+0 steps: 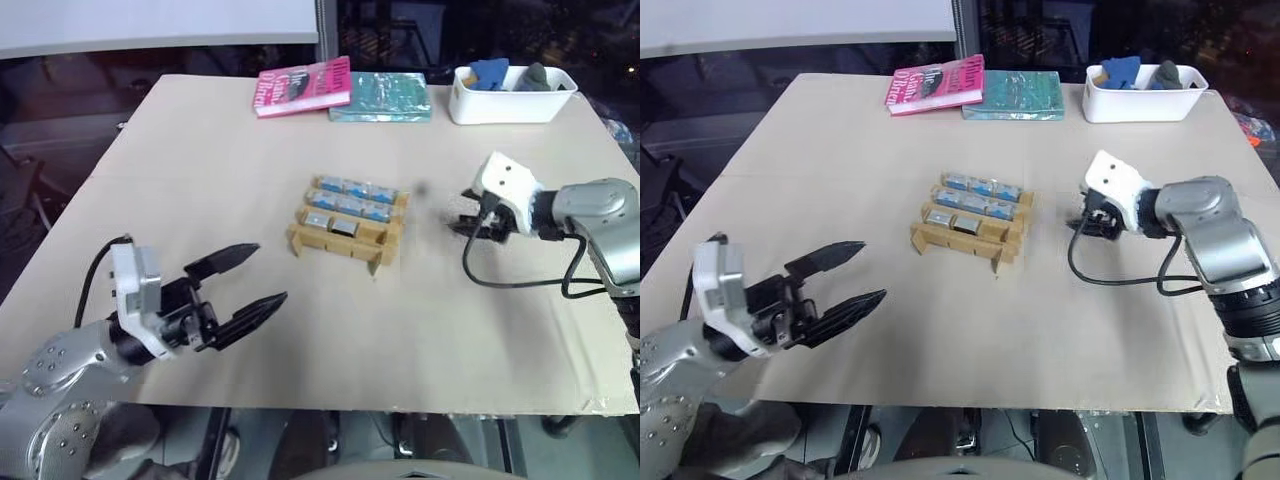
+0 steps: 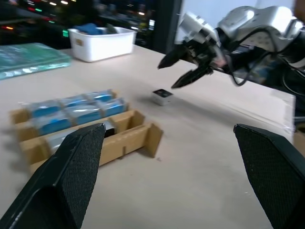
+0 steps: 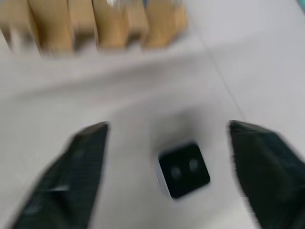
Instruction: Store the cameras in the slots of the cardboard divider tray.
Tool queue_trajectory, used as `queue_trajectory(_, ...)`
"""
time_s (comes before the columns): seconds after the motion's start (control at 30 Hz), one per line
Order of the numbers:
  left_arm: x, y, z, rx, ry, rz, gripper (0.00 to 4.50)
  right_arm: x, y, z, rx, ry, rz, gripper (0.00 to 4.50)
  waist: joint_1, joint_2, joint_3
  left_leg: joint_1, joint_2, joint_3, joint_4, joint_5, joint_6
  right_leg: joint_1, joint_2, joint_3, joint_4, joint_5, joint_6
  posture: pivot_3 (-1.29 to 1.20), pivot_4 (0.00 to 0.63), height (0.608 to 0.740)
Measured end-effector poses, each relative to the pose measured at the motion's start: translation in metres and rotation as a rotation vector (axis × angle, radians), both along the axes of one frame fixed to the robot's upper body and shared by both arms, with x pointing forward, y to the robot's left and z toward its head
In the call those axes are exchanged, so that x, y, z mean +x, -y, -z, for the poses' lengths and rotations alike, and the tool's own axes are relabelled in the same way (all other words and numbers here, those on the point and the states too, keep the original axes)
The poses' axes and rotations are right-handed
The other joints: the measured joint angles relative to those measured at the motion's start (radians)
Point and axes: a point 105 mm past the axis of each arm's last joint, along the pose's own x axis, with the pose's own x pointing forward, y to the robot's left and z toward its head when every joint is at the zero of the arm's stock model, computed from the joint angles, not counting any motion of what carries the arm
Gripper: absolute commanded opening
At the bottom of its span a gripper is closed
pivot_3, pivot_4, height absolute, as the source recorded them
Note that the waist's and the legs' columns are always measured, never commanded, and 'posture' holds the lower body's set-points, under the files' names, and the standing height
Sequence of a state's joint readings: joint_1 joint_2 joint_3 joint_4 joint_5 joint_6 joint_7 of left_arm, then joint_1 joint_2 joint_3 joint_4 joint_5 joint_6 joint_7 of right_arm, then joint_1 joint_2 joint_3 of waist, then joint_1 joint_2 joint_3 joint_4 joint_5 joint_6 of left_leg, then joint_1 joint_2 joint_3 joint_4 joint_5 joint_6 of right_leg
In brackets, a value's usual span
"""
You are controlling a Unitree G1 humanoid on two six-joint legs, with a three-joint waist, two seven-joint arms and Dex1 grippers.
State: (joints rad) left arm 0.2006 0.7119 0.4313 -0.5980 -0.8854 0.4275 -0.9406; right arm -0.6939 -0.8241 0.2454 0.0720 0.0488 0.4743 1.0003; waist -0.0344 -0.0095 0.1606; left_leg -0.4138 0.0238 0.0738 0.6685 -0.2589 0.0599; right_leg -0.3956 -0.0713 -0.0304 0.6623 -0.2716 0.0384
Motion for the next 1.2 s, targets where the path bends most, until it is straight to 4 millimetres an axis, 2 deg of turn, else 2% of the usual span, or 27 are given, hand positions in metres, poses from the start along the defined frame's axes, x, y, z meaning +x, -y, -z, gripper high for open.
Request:
queue_trajectory(0.17,0.003,0.001,-0.001,0.002,0.005,0.021,4.5,0.019,0.003,0.03,-0.045,-0.038,-0.011,4.18,-0.001,0.0,0.0,-0.002,-0.001,0.001,0.0,0.0,0.0,-0.001,0.001,0.0,-0.001,0.0,0.0,0.0,0.15,0.74)
queue_trajectory(0.43,0.001,0.003,0.001,0.004,-0.005,0.022,4.5,0.037,0.017,0.027,-0.085,-0.041,-0.006,4.18,0.008,0.0,0.001,-0.002,0.0,0.001,0.0,0.0,0.0,-0.001,0.0,0.0,-0.001,0.0,0.0,0.0,0.15,0.74)
queue_trajectory(0.67,-0.004,0.003,0.005,0.009,-0.024,0.005,4.5,0.031,0.03,0.037,-0.108,-0.139,-0.028,4.18,0.015,0.001,0.001,-0.002,0.0,0.001,0.0,0.0,0.0,-0.001,-0.001,0.0,-0.001,0.0,0.0,0.0,0.15,0.74)
queue_trajectory(1.1,-0.005,0.003,0.006,0.008,-0.031,0.002,4.5,0.038,0.034,0.04,-0.1,-0.17,-0.015,4.18,0.016,0.0,0.001,0.0,0.0,0.001,0.002,0.0,0.0,0.001,0.0,0.0,0.0,0.0,0.0,0.0,0.15,0.74)
queue_trajectory(1.2,-0.005,0.002,0.006,0.008,-0.031,0.001,4.5,0.038,0.035,0.041,-0.104,-0.184,-0.021,3.34,0.017,0.0,0.0,0.0,0.0,0.001,0.003,0.0,0.0,0.001,0.0,0.0,0.0,0.0,0.0,0.0,0.15,0.74)
